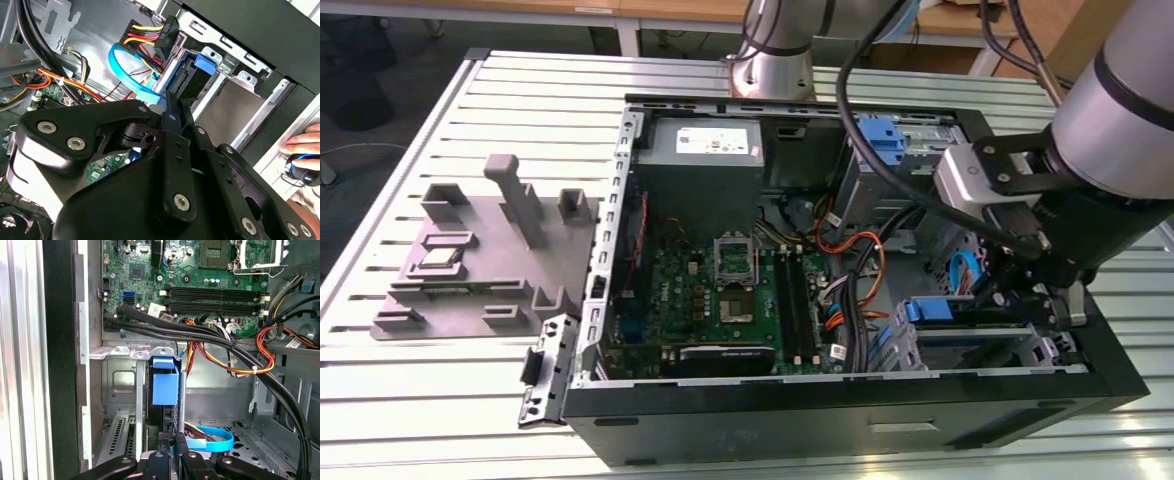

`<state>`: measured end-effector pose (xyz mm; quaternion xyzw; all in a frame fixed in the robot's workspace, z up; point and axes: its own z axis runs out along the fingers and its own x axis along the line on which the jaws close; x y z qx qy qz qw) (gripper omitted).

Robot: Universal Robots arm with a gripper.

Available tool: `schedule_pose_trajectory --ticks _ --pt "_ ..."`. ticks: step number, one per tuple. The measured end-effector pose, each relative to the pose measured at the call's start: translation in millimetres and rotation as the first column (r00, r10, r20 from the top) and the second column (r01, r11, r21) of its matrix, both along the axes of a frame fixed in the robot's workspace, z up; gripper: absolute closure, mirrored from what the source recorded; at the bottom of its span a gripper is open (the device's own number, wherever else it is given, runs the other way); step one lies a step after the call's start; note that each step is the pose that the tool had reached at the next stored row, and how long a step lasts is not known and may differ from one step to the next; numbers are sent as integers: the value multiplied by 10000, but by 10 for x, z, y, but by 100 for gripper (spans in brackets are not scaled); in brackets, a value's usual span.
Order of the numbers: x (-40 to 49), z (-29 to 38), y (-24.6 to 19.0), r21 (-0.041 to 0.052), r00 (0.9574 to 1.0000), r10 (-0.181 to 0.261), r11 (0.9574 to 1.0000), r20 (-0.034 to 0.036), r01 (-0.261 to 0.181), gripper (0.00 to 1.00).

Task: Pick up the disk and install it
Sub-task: 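Insert the first disk wire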

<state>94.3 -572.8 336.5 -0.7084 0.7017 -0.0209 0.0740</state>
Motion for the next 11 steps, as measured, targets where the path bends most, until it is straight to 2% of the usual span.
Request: schedule_pose_trajectory --ticks 11 --pt "-34 -27 0 2 10000 1 10000 75 -1 84"
